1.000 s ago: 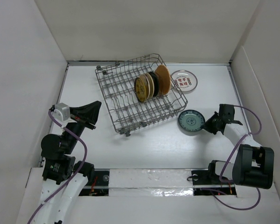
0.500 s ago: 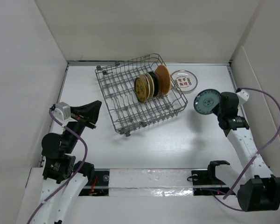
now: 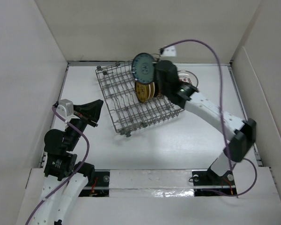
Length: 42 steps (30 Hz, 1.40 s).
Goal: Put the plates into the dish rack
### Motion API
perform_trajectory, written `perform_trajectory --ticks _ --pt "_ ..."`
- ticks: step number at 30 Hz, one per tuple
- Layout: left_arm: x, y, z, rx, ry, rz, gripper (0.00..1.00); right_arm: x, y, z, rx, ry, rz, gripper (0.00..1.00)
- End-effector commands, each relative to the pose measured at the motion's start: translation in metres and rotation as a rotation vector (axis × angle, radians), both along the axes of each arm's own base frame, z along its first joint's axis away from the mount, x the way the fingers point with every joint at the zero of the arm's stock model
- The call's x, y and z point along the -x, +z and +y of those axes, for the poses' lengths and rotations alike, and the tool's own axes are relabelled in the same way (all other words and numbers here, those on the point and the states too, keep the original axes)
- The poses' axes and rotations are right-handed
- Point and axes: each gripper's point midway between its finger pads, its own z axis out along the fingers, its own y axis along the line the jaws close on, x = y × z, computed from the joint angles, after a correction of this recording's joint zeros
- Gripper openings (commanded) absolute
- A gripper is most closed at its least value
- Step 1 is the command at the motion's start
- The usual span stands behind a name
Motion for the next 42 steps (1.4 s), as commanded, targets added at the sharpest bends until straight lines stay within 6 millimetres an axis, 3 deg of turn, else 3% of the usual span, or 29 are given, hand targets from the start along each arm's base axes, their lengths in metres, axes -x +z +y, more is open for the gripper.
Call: perform_trajectory --ticks 1,2,3,4,5,6,7,8,17,19,31,38,40,42 --pt "-0.004 0.006 0.002 -0.001 0.018 -0.022 0.07 -0.02 -0.011 0.045 0.211 0.044 0.01 0.0" --pt "-0.004 0.008 0.003 0.001 0.024 -0.025 0.07 -0.027 -0.016 0.054 0.236 0.058 0.023 0.0" --pt "-0.005 0.007 0.003 -0.002 0.028 -0.023 0.07 -0.032 0.007 0.066 0.225 0.071 -0.01 0.0" --pt "-0.005 0.006 0.004 -0.004 0.032 -0.018 0.07 -0.033 -0.005 0.072 0.276 0.073 0.028 0.0" --pt "-0.005 0.007 0.006 -0.002 0.042 -0.021 0.07 -0.043 -0.034 0.086 0.341 0.075 0.07 0.0" --pt "-0.005 0.008 0.007 0.002 0.05 -0.024 0.07 -0.045 -0.024 0.091 0.366 0.066 0.061 0.0" --pt "-0.004 0.009 0.008 0.005 0.054 -0.03 0.07 -0.048 -0.029 0.089 0.426 0.028 0.064 0.0" --pt "-0.004 0.01 0.01 0.009 0.063 -0.032 0.07 -0.053 -0.053 0.099 0.488 0.019 0.093 0.0" --pt "-0.004 0.008 0.008 0.004 0.051 -0.03 0.06 -0.063 -0.073 0.103 0.6 -0.033 0.113 0.0" --pt "-0.004 0.009 0.007 0.005 0.046 -0.033 0.07 -0.065 -0.086 0.105 0.629 -0.031 0.136 0.0" --pt "-0.007 0.006 0.006 0.0 0.046 -0.018 0.07 -0.044 -0.151 0.124 0.691 0.045 0.245 0.0" --pt "-0.007 0.005 0.006 0.001 0.044 -0.016 0.07 -0.028 -0.158 0.129 0.695 0.063 0.254 0.0" --pt "-0.005 0.008 0.004 0.001 0.031 -0.025 0.07 -0.024 -0.153 0.133 0.686 0.068 0.24 0.08" --pt "-0.004 0.008 0.004 0.004 0.03 -0.029 0.07 -0.018 -0.154 0.137 0.65 0.065 0.235 0.27"
